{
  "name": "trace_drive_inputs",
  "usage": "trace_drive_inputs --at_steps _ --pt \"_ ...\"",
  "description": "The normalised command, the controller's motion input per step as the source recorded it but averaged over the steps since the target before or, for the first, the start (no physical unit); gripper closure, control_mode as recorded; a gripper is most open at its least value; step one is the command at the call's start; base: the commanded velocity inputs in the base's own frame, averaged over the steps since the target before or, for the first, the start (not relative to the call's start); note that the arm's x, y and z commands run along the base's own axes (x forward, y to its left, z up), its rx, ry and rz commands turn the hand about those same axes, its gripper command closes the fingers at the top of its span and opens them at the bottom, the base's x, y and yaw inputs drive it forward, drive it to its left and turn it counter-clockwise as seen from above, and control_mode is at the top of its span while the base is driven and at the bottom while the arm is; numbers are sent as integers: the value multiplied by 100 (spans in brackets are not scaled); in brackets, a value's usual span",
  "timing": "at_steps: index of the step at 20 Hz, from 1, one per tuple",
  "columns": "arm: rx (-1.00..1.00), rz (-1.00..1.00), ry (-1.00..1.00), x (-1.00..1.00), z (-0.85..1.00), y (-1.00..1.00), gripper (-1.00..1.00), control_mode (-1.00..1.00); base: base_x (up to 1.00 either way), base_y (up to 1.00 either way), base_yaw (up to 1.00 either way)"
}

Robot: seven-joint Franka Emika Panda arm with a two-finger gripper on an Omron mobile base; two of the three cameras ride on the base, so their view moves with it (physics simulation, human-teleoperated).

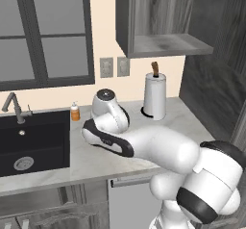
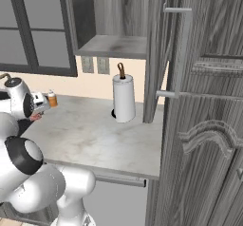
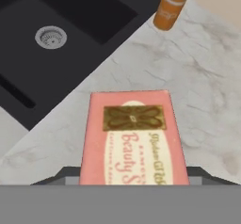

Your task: Locate and retrieve the bar soap and soap dispenser from the cabinet. Place them next to the sink.

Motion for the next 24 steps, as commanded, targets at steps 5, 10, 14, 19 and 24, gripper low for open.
trace_drive_inputs --at_steps 5,10,14,19,24 --pt "-1 2 2 15 -34 5 100 -100 0 0 0" --pt "-2 0 0 25 -24 3 100 -100 0 0 0" --pt "-1 0 0 22 -22 10 100 -100 0 0 0" --pt "-2 0 0 15 -25 15 100 -100 0 0 0" --pt "-2 0 0 15 -22 17 100 -100 0 0 0"
